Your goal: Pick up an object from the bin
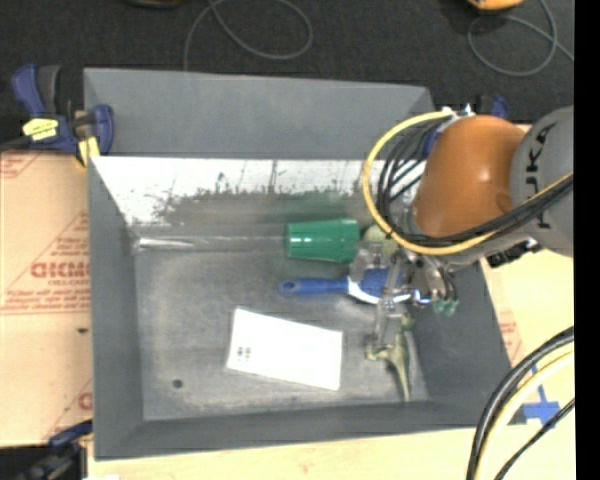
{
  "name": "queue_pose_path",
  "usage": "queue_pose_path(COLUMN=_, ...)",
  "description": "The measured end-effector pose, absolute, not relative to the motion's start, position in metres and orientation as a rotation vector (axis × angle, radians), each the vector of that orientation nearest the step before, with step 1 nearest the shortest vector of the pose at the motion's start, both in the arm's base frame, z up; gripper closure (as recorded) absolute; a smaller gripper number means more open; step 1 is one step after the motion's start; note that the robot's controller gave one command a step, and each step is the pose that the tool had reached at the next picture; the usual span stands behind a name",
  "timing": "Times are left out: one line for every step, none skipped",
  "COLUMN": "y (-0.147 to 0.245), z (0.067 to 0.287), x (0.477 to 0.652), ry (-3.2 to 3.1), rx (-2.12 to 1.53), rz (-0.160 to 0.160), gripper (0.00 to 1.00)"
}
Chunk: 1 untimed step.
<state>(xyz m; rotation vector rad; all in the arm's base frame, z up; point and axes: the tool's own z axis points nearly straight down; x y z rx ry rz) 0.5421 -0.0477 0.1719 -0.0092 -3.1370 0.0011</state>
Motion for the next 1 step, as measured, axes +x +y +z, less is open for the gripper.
queue_pose_path(y=-0.0476, z=0.1768, x=0.5438, ry=-3.145, rx=-0.007, rz=0.002, gripper=0.0)
